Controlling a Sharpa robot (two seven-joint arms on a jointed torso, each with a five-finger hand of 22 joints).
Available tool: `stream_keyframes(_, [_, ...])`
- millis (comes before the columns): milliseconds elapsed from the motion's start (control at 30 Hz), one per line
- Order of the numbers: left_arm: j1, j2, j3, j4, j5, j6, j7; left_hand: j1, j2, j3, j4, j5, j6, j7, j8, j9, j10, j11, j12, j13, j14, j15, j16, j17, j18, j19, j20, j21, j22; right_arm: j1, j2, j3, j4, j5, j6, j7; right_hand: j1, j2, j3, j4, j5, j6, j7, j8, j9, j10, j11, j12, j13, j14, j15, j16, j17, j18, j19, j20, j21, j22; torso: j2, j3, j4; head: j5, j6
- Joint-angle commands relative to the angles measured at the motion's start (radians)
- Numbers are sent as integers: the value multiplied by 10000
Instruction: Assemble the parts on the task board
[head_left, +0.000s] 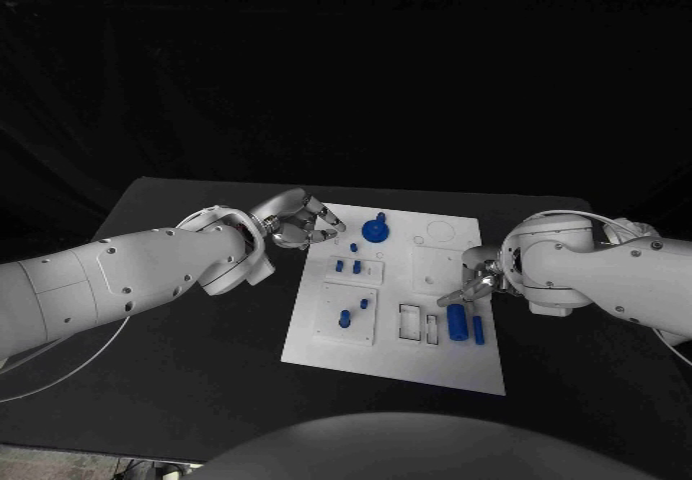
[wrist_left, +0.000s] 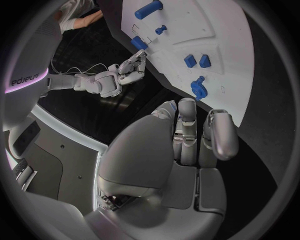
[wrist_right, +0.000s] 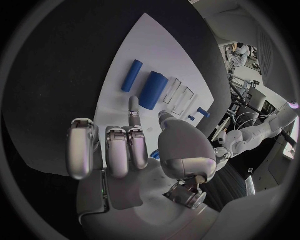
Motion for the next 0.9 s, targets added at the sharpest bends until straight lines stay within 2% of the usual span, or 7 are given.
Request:
stream_keyframes(33, [-18, 17, 8, 41, 32, 160, 139, 57, -53, 59, 14, 62, 22, 64, 5, 5, 74, -7, 5, 15, -65, -15, -17, -5, 193, -78, 6, -65, 1755, -75, 19, -5, -18, 97, 246, -57, 129, 5, -3, -98, 91, -107, 97, -147, -86, 1058, -27, 37, 2631, 1061, -46, 34, 2633, -33, 14, -40, -24, 1969, 0, 1, 1, 16, 0])
stream_keyframes(367, [-30, 5, 8, -4, 32, 179, 51, 55, -60, 67, 13, 61, 21, 61, 5, 5, 76, -7, 3, 13, -74, -14, -27, -25, 196, -85, 7, -80, 1751, -151, 111, -4, -66, 174, 10, -40, 223, 106, 40, -281, 257, -275, 192, -385, -238, 1058, 64, 37, 2631, 1061, 35, 34, 2633, -18, -29, 28, -87, 1947, 3, -2, 6, 23, 0])
stream_keyframes(567, [-33, 5, 8, -9, 32, 203, 16, 55, -60, 67, 13, 61, 21, 61, 5, 5, 76, -7, 3, 13, -74, -14, -27, -25, 196, -85, 7, -80, 1751, -221, 185, -4, -175, 288, -99, -27, 389, 196, 142, -542, 815, -260, 215, -485, -296, 1058, 92, 37, 2631, 1061, 70, 34, 2633, 28, -136, 73, -272, 1887, -1, -5, 7, 37, 0])
stream_keyframes(633, [-34, 5, 8, -10, 32, 213, 2, 55, -60, 67, 13, 61, 21, 61, 5, 5, 76, -7, 3, 13, -74, -14, -27, -25, 196, -85, 7, -80, 1751, -258, 209, -4, -222, 349, -136, -19, 528, 220, 233, -707, 1290, -267, 215, -521, -300, 1058, 97, 37, 2631, 1061, 75, 34, 2633, 52, -193, 83, -372, 1856, 1, -7, 6, 49, 0])
stream_keyframes(767, [-37, 2, 8, -8, 32, 235, -32, 49, -74, 74, 14, 58, 16, 60, 2, 4, 69, -7, -4, 9, -88, -13, -43, -54, 200, -93, 9, -96, 1747, -327, 253, -4, -300, 413, -190, -15, 863, 208, 554, -1120, 2775, -290, 196, -582, -262, 1058, 86, 37, 2631, 1061, 66, 34, 2633, 90, -286, 85, -541, 1804, 3, 0, 3, 65, 0])
stream_keyframes(867, [-38, 1, 8, -6, 32, 258, -61, 49, -74, 74, 14, 58, 16, 60, 2, 4, 69, -7, -4, 9, -88, -13, -43, -54, 200, -93, 9, -96, 1747, -373, 289, -4, -345, 413, -172, -20, 903, 174, 778, -1272, 3626, -207, 151, -537, -157, 1058, 48, 37, 2631, 1061, 38, 34, 2633, 105, -317, 67, -606, 1786, 1, 0, 2, 67, 0])
stream_keyframes(900, [-38, 1, 8, -6, 32, 262, -66, 49, -74, 74, 14, 58, 16, 60, 2, 4, 69, -7, -4, 9, -88, -13, -43, -54, 200, -93, 9, -96, 1747, -382, 298, -4, -353, 408, -165, -21, 917, 162, 836, -1312, 3779, -193, 140, -525, -127, 1058, 38, 37, 2631, 1061, 30, 34, 2633, 109, -325, 61, -624, 1781, 2, 0, 1, 68, 0])
